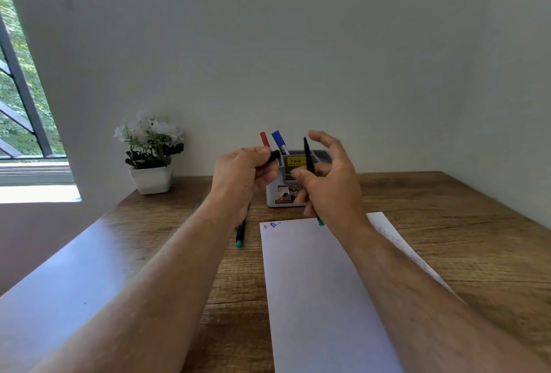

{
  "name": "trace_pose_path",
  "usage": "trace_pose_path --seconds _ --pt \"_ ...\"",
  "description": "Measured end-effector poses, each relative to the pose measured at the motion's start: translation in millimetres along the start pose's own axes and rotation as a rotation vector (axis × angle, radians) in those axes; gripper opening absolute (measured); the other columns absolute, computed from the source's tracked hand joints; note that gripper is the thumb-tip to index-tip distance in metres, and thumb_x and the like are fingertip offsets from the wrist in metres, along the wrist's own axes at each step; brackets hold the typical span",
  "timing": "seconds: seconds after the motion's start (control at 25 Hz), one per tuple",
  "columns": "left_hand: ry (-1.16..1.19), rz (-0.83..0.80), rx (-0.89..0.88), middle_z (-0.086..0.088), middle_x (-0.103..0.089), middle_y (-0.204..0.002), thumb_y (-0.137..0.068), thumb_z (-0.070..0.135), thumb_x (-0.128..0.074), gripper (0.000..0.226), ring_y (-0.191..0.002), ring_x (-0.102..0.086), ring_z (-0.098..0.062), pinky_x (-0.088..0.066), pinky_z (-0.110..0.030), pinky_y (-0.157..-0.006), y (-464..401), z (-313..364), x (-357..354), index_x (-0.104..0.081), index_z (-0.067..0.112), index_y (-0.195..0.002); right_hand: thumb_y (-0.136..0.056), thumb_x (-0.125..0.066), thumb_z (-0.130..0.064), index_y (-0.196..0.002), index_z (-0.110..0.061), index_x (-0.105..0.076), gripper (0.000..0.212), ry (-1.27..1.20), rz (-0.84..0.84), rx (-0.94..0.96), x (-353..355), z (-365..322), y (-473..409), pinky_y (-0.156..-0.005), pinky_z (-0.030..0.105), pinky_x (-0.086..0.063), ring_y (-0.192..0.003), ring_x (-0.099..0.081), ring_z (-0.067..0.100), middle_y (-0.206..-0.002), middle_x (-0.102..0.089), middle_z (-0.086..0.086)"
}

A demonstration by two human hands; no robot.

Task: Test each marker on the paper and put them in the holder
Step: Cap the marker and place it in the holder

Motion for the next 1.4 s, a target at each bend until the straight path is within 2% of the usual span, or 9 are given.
trace_pose_path --seconds 0.12,0.28,0.36,0.44,0.64,0.92,1.04,1.2,1.4 --pt "-0.245 0.093 0.105 -0.008 -0.071 -0.074 -0.09 0.009 -0.05 0.022 -0.067 -0.057 -0.018 -0.049 -0.034 -0.072 2 -1 3 -0.071 0.009 -0.085 -0.1 -0.052 -0.015 -0.114 -0.023 -0.063 0.02 -0.052 0.039 0.028 4 -3 2 -0.041 0.027 -0.053 -0.057 -0.071 0.02 -0.105 -0.071 0.004" --pt "-0.753 0.109 0.082 -0.005 -0.06 -0.079 -0.088 0.013 -0.042 0.025 -0.073 -0.051 -0.019 -0.046 -0.039 -0.082 4 6 2 -0.063 0.014 -0.076 -0.097 -0.055 -0.013 -0.107 -0.014 -0.065 0.015 -0.031 -0.018 -0.034 4 1 4 -0.041 0.026 -0.051 -0.06 -0.071 0.015 -0.092 -0.074 0.001" --pt "-1.179 0.119 -0.108 -0.005 -0.062 -0.078 -0.087 0.022 -0.049 0.02 -0.072 -0.056 -0.019 -0.048 -0.032 -0.064 2 11 3 -0.062 0.013 -0.076 -0.095 -0.061 -0.024 -0.091 -0.012 -0.068 0.015 0.06 -0.07 -0.06 1 5 6 -0.04 0.019 -0.045 -0.047 -0.063 0.009 -0.07 -0.071 0.002" --pt "-1.37 0.045 -0.148 -0.004 -0.066 -0.076 -0.081 0.029 -0.061 0.019 -0.069 -0.059 -0.016 -0.042 -0.026 -0.052 0 12 3 -0.069 0.013 -0.077 -0.097 -0.057 -0.033 -0.083 -0.011 -0.069 0.029 0.133 -0.107 -0.126 -2 12 8 -0.039 0.018 -0.043 -0.04 -0.057 0.009 -0.059 -0.067 0.005" --pt "-1.625 -0.202 0.043 0.002 -0.07 -0.102 -0.071 0.029 -0.084 0.034 -0.095 -0.063 -0.019 -0.054 -0.037 -0.084 2 -11 -2 -0.074 0.021 -0.102 -0.093 -0.062 -0.017 -0.09 -0.015 -0.065 0.004 0.216 -0.237 -0.204 -10 22 13 -0.044 0.025 -0.051 -0.048 -0.065 0.02 -0.071 -0.073 0.008" --pt "-1.717 -0.255 0.02 0.002 -0.067 -0.115 -0.073 0.031 -0.082 0.039 -0.108 -0.059 -0.021 -0.048 -0.041 -0.098 -1 -16 -1 -0.074 0.021 -0.11 -0.083 -0.067 -0.024 -0.067 -0.018 -0.058 0.019 0.4 -0.221 -0.17 -10 30 11 -0.039 0.01 -0.039 -0.046 -0.057 0.001 -0.059 -0.066 -0.001" --pt "-1.646 -0.248 0.049 0.001 -0.068 -0.114 -0.068 0.033 -0.085 0.046 -0.11 -0.059 -0.022 -0.047 -0.043 -0.101 0 -16 0 -0.074 0.019 -0.11 -0.082 -0.067 -0.028 -0.063 -0.019 -0.055 0.024 0.459 -0.215 -0.116 -12 31 9 -0.047 0.015 -0.038 -0.055 -0.056 0.003 -0.061 -0.061 -0.003" --pt "-1.671 -0.288 0.049 0.0 -0.067 -0.12 -0.073 0.03 -0.082 0.043 -0.116 -0.057 -0.023 -0.043 -0.044 -0.104 1 -18 -1 -0.073 0.018 -0.114 -0.082 -0.066 -0.028 -0.061 -0.018 -0.053 0.026 0.468 -0.231 -0.084 -13 31 9 -0.039 0.008 -0.035 -0.049 -0.051 0.0 -0.057 -0.055 -0.004" --pt "-1.654 -0.291 0.054 -0.002 -0.066 -0.12 -0.074 0.028 -0.082 0.043 -0.116 -0.057 -0.023 -0.043 -0.043 -0.104 3 -18 -2 -0.072 0.016 -0.115 -0.084 -0.063 -0.027 -0.067 -0.015 -0.056 0.023 0.527 -0.258 -0.058 -15 29 10 -0.048 0.02 -0.035 -0.055 -0.05 0.006 -0.06 -0.055 -0.002"
Point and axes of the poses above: each hand's wrist, its own y-axis away from the middle knuckle, its own x-axis out of the back of the hand, z = x × y, the point moved 3 cm from there along -y, towards the middle knuckle
